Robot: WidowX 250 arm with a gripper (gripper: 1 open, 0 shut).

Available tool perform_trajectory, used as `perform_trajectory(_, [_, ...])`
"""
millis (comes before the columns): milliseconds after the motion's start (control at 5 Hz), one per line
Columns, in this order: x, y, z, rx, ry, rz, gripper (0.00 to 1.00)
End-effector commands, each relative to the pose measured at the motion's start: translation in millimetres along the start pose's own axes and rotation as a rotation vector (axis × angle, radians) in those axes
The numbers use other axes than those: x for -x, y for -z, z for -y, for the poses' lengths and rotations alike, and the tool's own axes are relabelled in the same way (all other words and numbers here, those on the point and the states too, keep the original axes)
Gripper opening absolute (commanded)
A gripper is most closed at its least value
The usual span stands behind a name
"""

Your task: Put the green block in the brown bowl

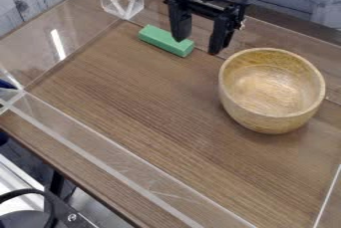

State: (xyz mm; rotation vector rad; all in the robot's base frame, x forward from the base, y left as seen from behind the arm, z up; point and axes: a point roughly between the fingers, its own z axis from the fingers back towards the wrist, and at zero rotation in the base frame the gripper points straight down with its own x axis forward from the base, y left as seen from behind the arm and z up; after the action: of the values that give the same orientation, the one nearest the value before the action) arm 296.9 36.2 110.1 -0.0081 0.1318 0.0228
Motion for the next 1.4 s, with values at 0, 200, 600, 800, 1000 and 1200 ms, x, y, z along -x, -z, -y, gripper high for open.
perform_trajectory(0, [-10.7,-15.8,-12.4,-0.009,-0.02,0.065,1.0])
perform_trajectory(200, [-17.3,-11.3,-18.1,0.003,-0.073,0.063,1.0])
perform_trajectory(600, [-26.6,-2.2,-38.5,0.047,-0.316,0.076,1.0])
perform_trajectory(800, [-30.8,2.3,-51.9,0.077,-0.497,0.086,1.0])
perform_trajectory(1000, [-33.8,7.6,-66.6,0.111,-0.686,0.095,1.0])
perform_trajectory(1200, [-37.8,12.7,-77.2,0.148,-0.833,0.099,1.0])
